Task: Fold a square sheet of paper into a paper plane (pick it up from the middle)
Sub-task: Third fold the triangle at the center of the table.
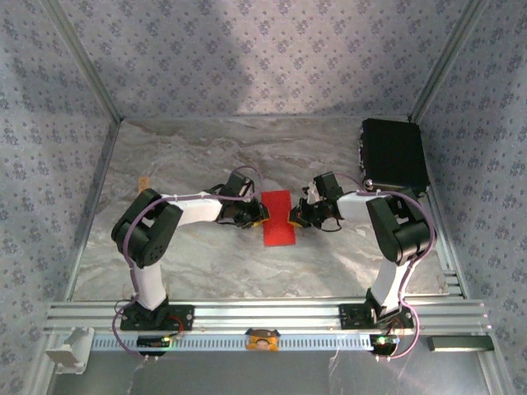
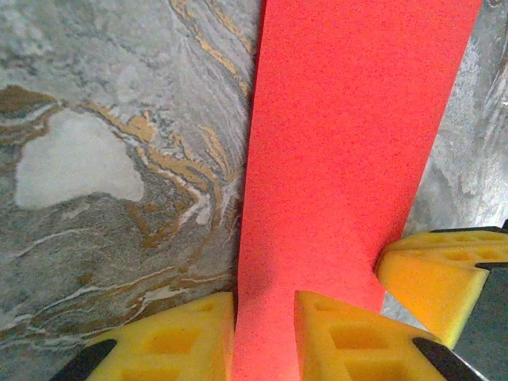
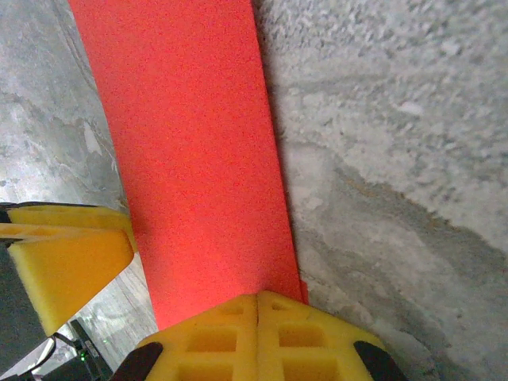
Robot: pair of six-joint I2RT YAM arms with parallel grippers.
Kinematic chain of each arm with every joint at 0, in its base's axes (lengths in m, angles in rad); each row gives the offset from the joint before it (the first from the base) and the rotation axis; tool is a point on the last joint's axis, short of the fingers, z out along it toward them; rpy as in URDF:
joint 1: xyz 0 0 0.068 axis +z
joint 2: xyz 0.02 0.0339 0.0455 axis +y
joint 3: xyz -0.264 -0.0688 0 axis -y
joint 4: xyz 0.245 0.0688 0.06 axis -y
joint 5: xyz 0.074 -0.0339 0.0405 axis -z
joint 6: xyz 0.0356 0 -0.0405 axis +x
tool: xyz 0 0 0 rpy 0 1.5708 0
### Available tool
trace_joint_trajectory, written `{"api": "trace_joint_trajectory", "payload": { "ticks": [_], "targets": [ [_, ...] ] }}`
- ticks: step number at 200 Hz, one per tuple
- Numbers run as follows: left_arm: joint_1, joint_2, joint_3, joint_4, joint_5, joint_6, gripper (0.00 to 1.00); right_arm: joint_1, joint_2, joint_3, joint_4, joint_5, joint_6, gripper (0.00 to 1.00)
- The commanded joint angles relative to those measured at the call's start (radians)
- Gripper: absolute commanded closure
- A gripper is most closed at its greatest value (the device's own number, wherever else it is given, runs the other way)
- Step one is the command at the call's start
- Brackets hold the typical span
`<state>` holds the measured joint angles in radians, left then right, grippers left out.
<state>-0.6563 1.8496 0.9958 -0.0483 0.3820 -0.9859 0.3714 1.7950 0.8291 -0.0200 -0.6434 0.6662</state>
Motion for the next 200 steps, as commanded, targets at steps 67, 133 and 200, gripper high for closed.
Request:
{"api": "trace_joint_trajectory", "payload": {
  "ticks": [67, 133, 200],
  "targets": [
    [0.001, 0.019, 0.003, -0.004, 0.028, 0.001, 0.81, 0.0, 0.024, -0.035, -0.089, 0.067, 0.014, 0.95],
    [0.001, 0.005, -0.005, 0.016, 0.023, -0.003, 0.85, -0.001, 0.027, -0.035, -0.088, 0.065, 0.012, 0.95],
    [0.002, 0.0, 0.003, -0.015, 0.003, 0.006, 0.94, 0.0, 0.026, -0.033, -0.089, 0.064, 0.012, 0.95]
  ]
}}
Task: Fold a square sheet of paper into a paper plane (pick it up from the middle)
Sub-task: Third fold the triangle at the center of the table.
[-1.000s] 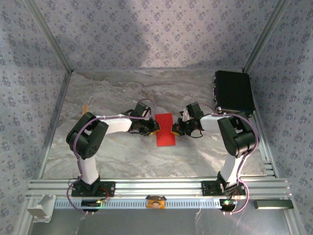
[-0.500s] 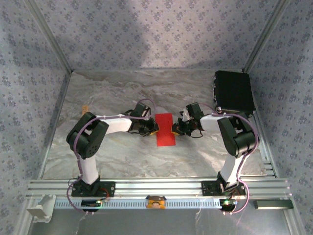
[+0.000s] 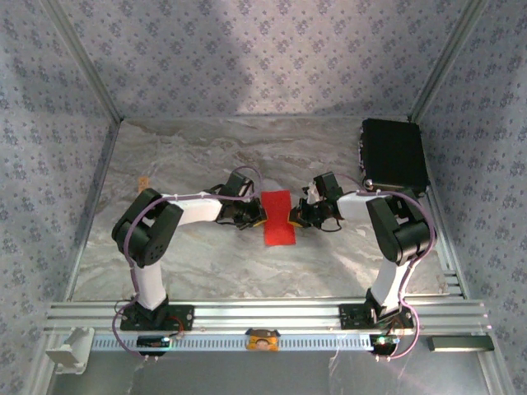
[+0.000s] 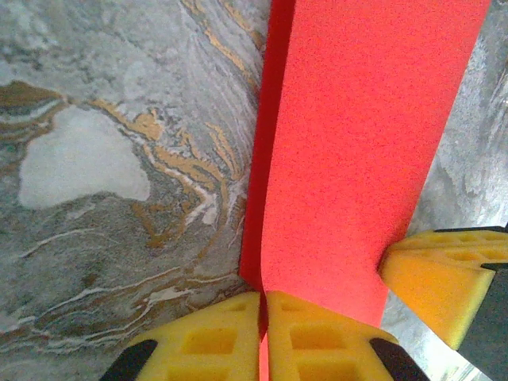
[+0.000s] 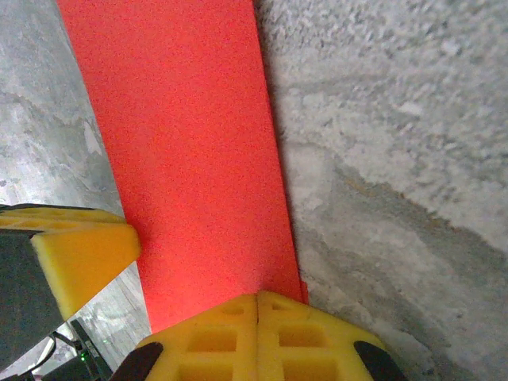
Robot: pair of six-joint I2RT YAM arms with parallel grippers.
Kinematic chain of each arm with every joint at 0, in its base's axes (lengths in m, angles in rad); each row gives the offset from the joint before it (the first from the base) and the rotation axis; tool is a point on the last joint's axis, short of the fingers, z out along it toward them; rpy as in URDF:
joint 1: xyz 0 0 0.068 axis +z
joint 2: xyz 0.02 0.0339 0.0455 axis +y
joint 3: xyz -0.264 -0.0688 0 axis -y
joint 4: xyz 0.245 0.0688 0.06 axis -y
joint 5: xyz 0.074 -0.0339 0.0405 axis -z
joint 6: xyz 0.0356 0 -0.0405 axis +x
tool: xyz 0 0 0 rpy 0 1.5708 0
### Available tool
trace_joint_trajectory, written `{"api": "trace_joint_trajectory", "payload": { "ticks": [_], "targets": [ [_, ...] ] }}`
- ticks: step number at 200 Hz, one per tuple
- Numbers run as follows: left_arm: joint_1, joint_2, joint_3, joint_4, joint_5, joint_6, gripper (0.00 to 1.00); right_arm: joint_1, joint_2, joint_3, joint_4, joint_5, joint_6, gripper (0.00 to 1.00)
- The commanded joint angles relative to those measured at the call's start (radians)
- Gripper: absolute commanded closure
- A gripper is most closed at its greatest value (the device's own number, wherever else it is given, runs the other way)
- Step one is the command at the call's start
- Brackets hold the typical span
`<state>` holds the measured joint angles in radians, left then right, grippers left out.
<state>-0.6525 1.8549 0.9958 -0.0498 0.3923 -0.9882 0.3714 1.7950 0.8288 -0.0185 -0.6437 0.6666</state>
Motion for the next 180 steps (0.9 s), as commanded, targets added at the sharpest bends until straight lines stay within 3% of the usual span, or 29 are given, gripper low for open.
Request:
{"api": "trace_joint_trajectory", "payload": {
  "ticks": [1, 66, 115, 129, 154, 180],
  "targets": [
    [-0.001, -0.005, 0.003, -0.014, -0.007, 0.008, 0.94, -0.001, 0.026, -0.033, -0.09, 0.064, 0.011, 0.95],
    [0.002, -0.046, 0.006, -0.058, -0.024, 0.011, 1.0, 0.0, -0.028, -0.045, -0.036, 0.027, -0.005, 0.87],
    [0.01, -0.097, -0.001, -0.08, 0.004, 0.0, 1.0, 0.002, -0.152, -0.039, -0.082, 0.066, -0.093, 0.61],
    [0.011, -0.106, -0.004, -0.085, 0.005, -0.005, 1.0, 0.009, -0.193, -0.043, -0.089, 0.067, -0.129, 0.6],
    [0.019, -0.123, -0.009, -0.088, 0.029, -0.022, 1.0, 0.061, -0.276, -0.061, -0.095, 0.141, -0.22, 0.6],
    [0.03, -0.158, -0.016, -0.091, 0.041, -0.045, 1.0, 0.192, -0.372, -0.127, -0.038, 0.373, -0.375, 0.6]
  ]
}}
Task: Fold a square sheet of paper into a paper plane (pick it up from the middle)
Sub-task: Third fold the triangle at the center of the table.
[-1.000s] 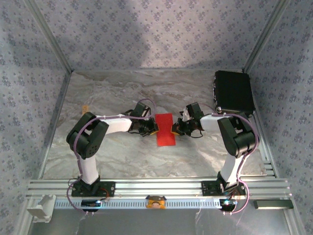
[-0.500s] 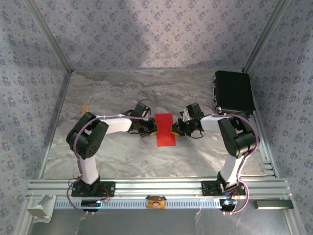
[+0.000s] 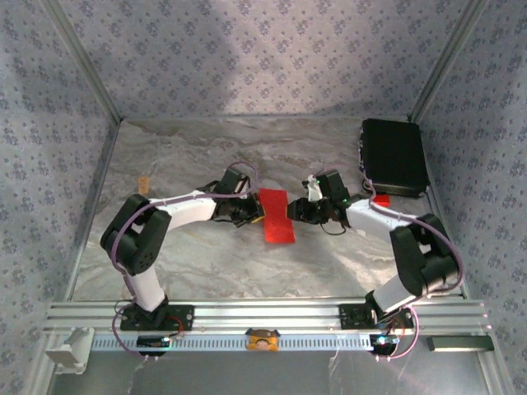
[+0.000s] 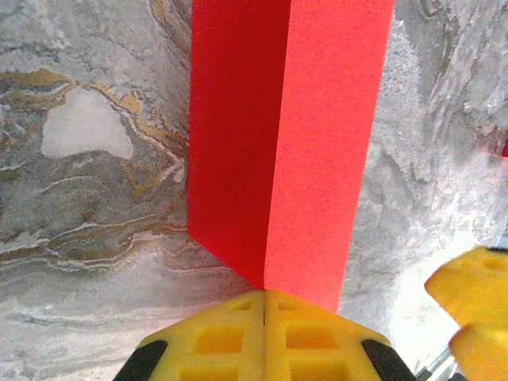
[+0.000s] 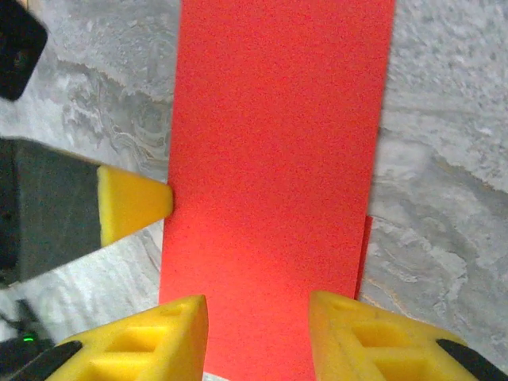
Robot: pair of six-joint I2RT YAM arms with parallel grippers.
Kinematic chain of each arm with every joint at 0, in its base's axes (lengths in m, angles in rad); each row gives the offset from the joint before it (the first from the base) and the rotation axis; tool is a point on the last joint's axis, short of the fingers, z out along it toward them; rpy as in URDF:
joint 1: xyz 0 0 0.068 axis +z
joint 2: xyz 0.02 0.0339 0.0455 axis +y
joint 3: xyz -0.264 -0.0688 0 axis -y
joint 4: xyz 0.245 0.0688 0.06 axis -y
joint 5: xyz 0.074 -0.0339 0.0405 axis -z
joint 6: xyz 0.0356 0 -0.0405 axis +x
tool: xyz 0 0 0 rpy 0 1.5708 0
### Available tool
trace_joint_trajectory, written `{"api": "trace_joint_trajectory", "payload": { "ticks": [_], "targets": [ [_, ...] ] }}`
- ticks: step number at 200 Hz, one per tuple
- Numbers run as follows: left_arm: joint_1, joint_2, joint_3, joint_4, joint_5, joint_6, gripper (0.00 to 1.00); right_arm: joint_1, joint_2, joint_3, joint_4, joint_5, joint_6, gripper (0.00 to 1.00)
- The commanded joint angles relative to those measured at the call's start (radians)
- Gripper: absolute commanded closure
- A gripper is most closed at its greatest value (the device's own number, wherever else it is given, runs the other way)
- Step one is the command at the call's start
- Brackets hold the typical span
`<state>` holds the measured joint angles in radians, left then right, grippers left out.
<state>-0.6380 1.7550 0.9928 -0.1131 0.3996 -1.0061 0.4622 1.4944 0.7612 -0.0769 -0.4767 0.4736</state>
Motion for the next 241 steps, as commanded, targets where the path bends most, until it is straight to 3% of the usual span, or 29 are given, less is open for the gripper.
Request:
{"api": "trace_joint_trajectory", "payload": {
  "ticks": [1, 18, 55, 107, 120, 201, 241],
  "targets": [
    [0.016, -0.059, -0.013, -0.028, 0.035, -0.027, 1.0, 0.108, -0.076, -0.062, 0.025, 0.214, -0.194, 0.6],
    [0.026, -0.077, -0.016, -0.036, 0.037, -0.031, 1.0, 0.222, -0.113, -0.1, 0.071, 0.365, -0.337, 0.59],
    [0.032, -0.09, -0.015, -0.047, 0.042, -0.028, 1.0, 0.365, -0.179, -0.234, 0.313, 0.467, -0.521, 0.49],
    [0.033, -0.088, -0.02, -0.034, 0.048, -0.037, 1.0, 0.544, -0.128, -0.259, 0.438, 0.715, -0.784, 0.48],
    [0.033, -0.088, -0.02, -0.033, 0.047, -0.037, 1.0, 0.567, -0.099, -0.254, 0.48, 0.808, -0.803, 0.48],
    [0.033, -0.092, -0.037, -0.017, 0.047, -0.048, 1.0, 0.605, 0.006, -0.223, 0.557, 0.846, -0.852, 0.49],
    [0.032, -0.095, -0.04, -0.016, 0.044, -0.048, 1.0, 0.624, 0.013, -0.235, 0.606, 0.908, -0.87, 0.56]
  ]
}}
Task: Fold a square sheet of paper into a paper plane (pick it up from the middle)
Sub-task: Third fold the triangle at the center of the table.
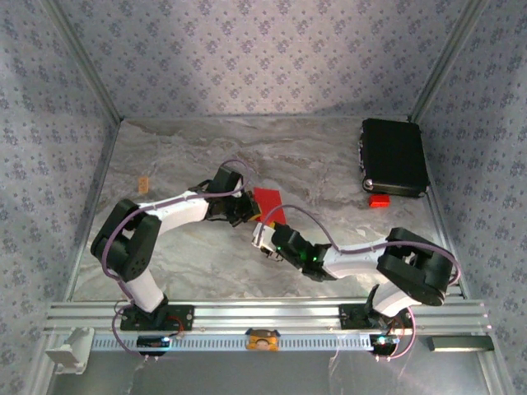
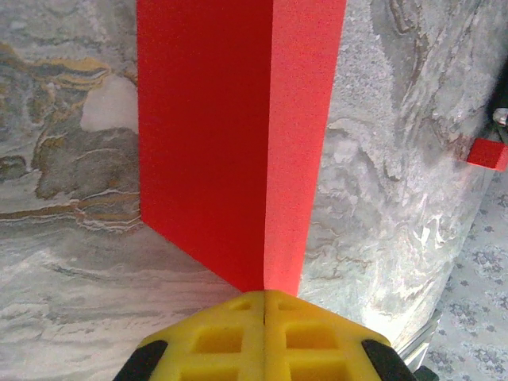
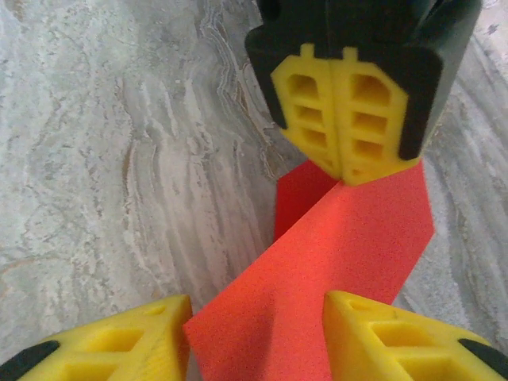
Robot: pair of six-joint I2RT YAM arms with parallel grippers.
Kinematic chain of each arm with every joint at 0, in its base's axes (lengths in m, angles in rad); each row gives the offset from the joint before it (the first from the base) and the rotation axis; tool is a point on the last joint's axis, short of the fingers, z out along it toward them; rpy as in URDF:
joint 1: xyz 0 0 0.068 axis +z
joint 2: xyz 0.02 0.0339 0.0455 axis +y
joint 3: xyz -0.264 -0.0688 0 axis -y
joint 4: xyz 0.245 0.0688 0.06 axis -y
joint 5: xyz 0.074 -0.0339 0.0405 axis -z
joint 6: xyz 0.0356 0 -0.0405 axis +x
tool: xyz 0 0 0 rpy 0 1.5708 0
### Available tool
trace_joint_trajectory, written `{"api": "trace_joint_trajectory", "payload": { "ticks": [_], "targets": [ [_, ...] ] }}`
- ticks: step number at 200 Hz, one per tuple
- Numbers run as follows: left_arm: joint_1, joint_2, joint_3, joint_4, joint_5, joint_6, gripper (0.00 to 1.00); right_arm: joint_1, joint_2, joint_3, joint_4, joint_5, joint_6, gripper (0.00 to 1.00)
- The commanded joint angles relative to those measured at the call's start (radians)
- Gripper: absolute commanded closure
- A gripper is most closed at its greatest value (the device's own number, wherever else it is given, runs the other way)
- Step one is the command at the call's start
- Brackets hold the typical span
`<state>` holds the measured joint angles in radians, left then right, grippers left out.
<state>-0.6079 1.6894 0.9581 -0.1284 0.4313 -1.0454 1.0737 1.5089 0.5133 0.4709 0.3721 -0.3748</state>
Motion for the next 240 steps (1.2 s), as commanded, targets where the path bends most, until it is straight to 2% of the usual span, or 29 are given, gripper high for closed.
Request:
{"api": "trace_joint_trajectory", "payload": {
  "ticks": [1, 62, 78, 95, 114, 122, 127, 155, 167, 196, 240],
  "targets": [
    [0.003, -0.029, -0.006, 0.0, 0.012, -0.009, 1.0, 0.012, -0.003, 0.013, 0.058, 0.058, -0.021, 0.57],
    [0.002, -0.037, -0.008, -0.006, -0.001, -0.01, 1.0, 0.012, -0.058, -0.02, 0.015, 0.048, -0.002, 0.81],
    [0.003, -0.045, -0.009, -0.01, -0.011, -0.01, 0.97, 0.008, -0.071, -0.024, 0.01, 0.041, 0.01, 0.88],
    [0.002, -0.055, -0.011, -0.017, -0.025, -0.011, 0.87, 0.006, -0.072, -0.025, -0.001, 0.036, 0.017, 0.94],
    [0.002, -0.071, -0.014, -0.026, -0.04, -0.008, 0.85, 0.003, -0.076, -0.022, -0.008, 0.034, 0.023, 1.0],
    [0.002, -0.081, -0.014, -0.038, -0.055, -0.006, 0.71, 0.002, -0.077, -0.02, -0.012, 0.028, 0.028, 1.0],
    [0.003, -0.087, -0.013, -0.047, -0.066, -0.002, 0.66, 0.002, -0.08, -0.019, -0.015, 0.023, 0.033, 1.0],
    [0.004, -0.118, -0.008, -0.09, -0.102, 0.023, 0.54, -0.013, -0.09, -0.01, -0.041, -0.009, 0.082, 1.0],
    [0.004, -0.128, -0.004, -0.106, -0.118, 0.034, 0.53, -0.023, -0.097, -0.004, -0.062, -0.031, 0.108, 1.0],
    [0.007, -0.142, 0.004, -0.123, -0.138, 0.056, 0.52, -0.074, -0.126, 0.031, -0.153, -0.155, 0.217, 1.0],
    [0.01, -0.15, 0.016, -0.13, -0.158, 0.085, 0.59, -0.237, -0.158, 0.101, -0.308, -0.483, 0.488, 1.0]
  ]
}}
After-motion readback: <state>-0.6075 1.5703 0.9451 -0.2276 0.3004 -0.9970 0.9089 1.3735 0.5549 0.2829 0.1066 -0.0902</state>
